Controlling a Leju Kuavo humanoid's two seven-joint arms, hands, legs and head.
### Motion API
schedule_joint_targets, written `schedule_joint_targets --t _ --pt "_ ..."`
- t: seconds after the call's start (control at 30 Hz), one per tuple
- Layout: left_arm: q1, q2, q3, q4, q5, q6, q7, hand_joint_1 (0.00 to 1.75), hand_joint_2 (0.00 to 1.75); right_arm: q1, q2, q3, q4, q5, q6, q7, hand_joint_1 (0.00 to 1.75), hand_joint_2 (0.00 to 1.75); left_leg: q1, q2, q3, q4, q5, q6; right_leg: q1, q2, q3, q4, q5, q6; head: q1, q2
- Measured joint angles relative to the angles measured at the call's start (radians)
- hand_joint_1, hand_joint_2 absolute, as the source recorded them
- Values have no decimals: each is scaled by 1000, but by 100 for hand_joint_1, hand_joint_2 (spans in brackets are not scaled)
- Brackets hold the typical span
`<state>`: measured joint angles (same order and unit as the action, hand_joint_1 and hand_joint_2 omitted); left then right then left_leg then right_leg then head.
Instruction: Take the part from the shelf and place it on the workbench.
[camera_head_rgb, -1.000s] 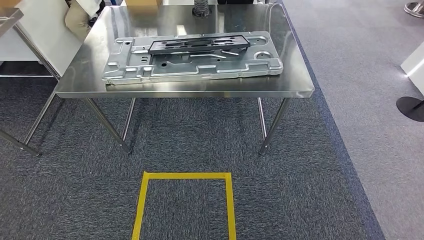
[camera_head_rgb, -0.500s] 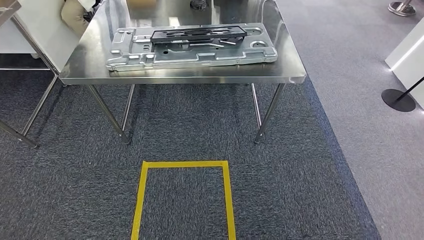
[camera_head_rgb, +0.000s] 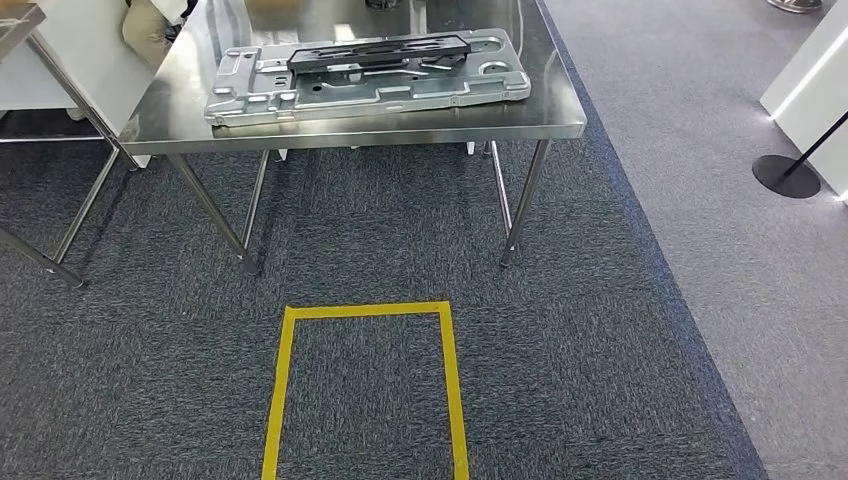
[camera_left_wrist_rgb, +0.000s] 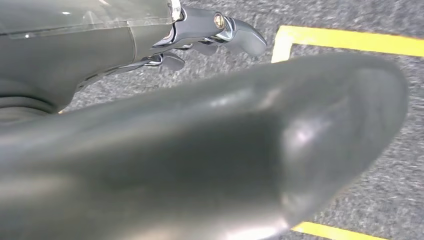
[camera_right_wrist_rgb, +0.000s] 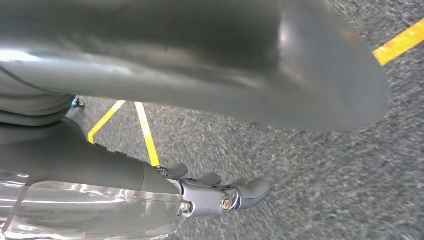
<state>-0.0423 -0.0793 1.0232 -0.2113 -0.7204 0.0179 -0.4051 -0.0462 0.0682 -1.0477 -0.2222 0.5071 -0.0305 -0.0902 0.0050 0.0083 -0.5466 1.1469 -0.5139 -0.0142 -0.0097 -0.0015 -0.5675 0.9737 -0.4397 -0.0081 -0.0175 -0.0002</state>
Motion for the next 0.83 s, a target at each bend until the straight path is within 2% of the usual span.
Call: schedule_joint_targets --t 0.03,0.07,0.1,0.17,0.2,0.23,0.27,0.33,0.37,0.4,0.43,0.5,0.53,0.57,0.6,0.63,0.7,0.73,0.83 --pt "-2 0 0 0 0 2 7 0 0 0 2 -3 0 -4 3 3 0 87 -1 -2 55 -82 0 5 1 1 -6 4 5 4 0 0" --pt "-4 0 1 0 0 4 14 0 0 -1 3 -6 0 -8 7 6 0 131 -3 -3 93 -144 -9 9 3 1 -10 7 10 10 1 0" --pt "-5 0 2 0 0 5 19 0 0 -1 4 -10 1 -13 10 8 0 175 -4 -4 111 -179 -20 13 4 1 -12 9 15 15 1 0" --pt "-5 -1 4 0 0 11 26 0 0 -2 4 -19 1 -20 13 13 0 175 -4 -3 109 -194 -19 25 4 1 -15 11 23 28 1 0" --pt "-5 -1 5 0 0 14 29 0 0 -2 4 -23 1 -22 14 15 0 175 -2 -1 106 -196 -13 32 4 1 -20 20 16 33 2 0" --pt "-5 -2 6 0 -1 16 31 0 0 -1 4 -27 1 -25 14 16 0 175 -1 1 102 -198 -7 40 3 1 -32 48 -5 37 4 0" --pt "-6 -2 8 0 -1 17 33 0 0 -1 5 -31 2 -26 13 18 0 175 -1 4 96 -199 0 46 1 1 -53 98 -40 40 6 0" --pt "-6 -2 11 0 -2 16 32 0 0 0 5 -37 3 -27 8 20 0 175 -4 6 80 -196 9 52 -1 1 -109 236 -120 45 9 0" --pt "-5 -3 13 0 -2 15 31 0 0 0 5 -40 3 -27 4 23 0 175 -5 7 73 -192 12 52 -3 1 -128 289 -141 48 9 0" --pt "-5 -3 16 0 -4 15 31 0 0 1 5 -43 4 -27 -1 28 0 175 -6 7 66 -188 14 53 -5 1 -129 309 -143 51 9 0" --pt "-5 -3 18 0 -6 14 31 0 0 2 5 -45 4 -27 -7 35 0 175 -5 7 61 -183 14 52 -8 1 -110 285 -126 56 9 0" --pt "-5 -3 21 0 -10 12 31 0 0 2 6 -49 5 -25 -16 50 0 87 -4 7 53 -168 11 49 -18 0 -26 146 -69 71 10 0" --pt "-6 -3 22 0 -11 12 31 0 0 1 7 -50 6 -23 -19 54 0 44 -6 6 48 -158 8 45 -21 2 9 80 -48 70 11 0" --pt "-7 -2 23 0 -11 12 32 0 0 1 9 -51 7 -21 -20 56 0 0 -8 5 43 -150 5 41 -23 3 30 39 -41 66 10 0" --pt "-8 -1 24 0 -11 12 32 0 0 0 11 -51 7 -20 -18 55 0 0 -11 4 39 -145 4 38 -22 5 35 24 -44 61 9 0" --pt "-9 0 24 0 -11 13 33 0 44 0 12 -51 8 -19 -16 55 0 0 -12 4 36 -142 4 35 -19 6 32 25 -42 52 8 0" --pt "-9 0 25 0 -10 14 34 0 131 0 12 -52 8 -18 -9 54 0 0 -11 3 34 -143 6 31 -16 6 29 26 -41 49 7 0" --pt "-9 0 25 0 -10 15 34 0 175 0 12 -52 8 -17 -7 53 0 44 -9 3 33 -144 7 29 -14 6 28 26 -40 47 7 0" --pt "-10 0 25 0 -10 15 35 0 175 0 12 -52 8 -14 -3 52 0 175 -8 3 32 -146 9 26 -11 6 27 26 -40 45 7 0"
